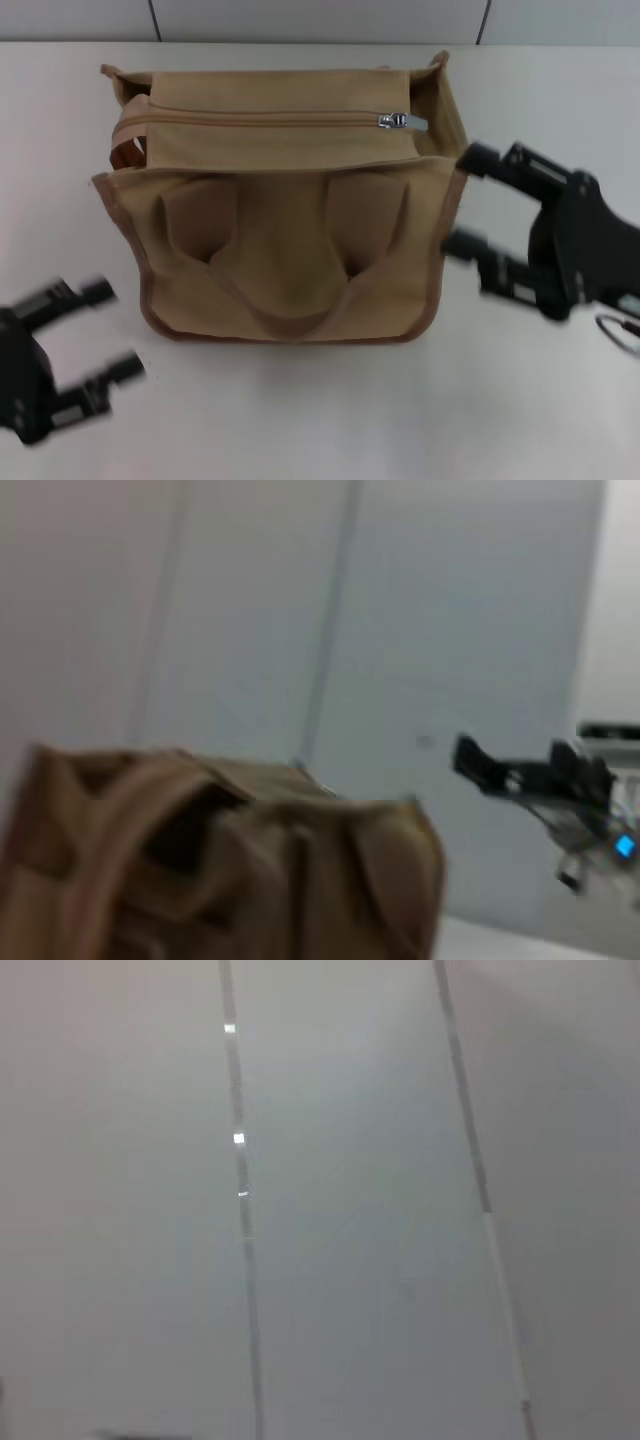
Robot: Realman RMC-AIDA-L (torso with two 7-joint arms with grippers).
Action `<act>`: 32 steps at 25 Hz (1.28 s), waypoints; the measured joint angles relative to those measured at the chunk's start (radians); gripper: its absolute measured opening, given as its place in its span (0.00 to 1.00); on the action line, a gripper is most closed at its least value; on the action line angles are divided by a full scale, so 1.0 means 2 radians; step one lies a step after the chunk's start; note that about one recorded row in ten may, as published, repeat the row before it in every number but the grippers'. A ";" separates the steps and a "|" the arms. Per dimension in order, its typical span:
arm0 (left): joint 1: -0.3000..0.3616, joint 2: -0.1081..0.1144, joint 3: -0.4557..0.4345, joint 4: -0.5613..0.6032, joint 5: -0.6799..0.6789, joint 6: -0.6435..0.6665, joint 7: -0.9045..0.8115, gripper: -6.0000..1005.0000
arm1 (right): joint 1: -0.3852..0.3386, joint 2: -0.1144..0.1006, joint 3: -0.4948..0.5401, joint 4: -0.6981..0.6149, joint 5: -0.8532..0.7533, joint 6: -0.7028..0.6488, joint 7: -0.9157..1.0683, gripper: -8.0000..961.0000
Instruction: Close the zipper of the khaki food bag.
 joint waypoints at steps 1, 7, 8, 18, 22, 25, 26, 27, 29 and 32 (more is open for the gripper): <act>0.000 0.000 0.000 0.000 0.000 0.000 0.000 0.78 | 0.000 0.000 0.000 0.000 0.000 0.000 0.000 0.70; -0.008 0.000 0.044 0.030 0.000 0.001 -0.004 0.78 | 0.013 0.001 -0.003 -0.023 -0.095 0.012 -0.005 0.79; -0.012 -0.001 0.045 0.030 0.001 0.001 -0.006 0.78 | 0.019 0.002 -0.004 -0.022 -0.111 0.020 -0.005 0.79; -0.050 -0.012 0.062 0.036 0.062 -0.005 -0.009 0.78 | 0.041 0.002 -0.064 -0.019 -0.163 0.064 0.023 0.79; -0.055 -0.015 0.062 0.036 0.080 -0.009 -0.009 0.78 | 0.045 0.003 -0.075 -0.019 -0.170 0.081 0.039 0.79; -0.056 -0.019 0.063 0.036 0.091 -0.012 -0.009 0.78 | 0.045 0.002 -0.078 -0.020 -0.181 0.092 0.053 0.79; -0.056 -0.020 0.063 0.036 0.092 -0.013 -0.009 0.78 | 0.045 0.002 -0.078 -0.020 -0.181 0.092 0.053 0.79; -0.056 -0.021 0.063 0.036 0.094 -0.013 -0.009 0.78 | 0.045 0.002 -0.078 -0.020 -0.183 0.095 0.053 0.79; -0.054 -0.022 0.063 0.036 0.095 -0.013 -0.008 0.78 | 0.046 0.002 -0.078 -0.020 -0.185 0.100 0.053 0.79; -0.052 -0.023 0.063 0.036 0.096 -0.014 -0.009 0.78 | 0.046 0.002 -0.078 -0.018 -0.185 0.105 0.053 0.79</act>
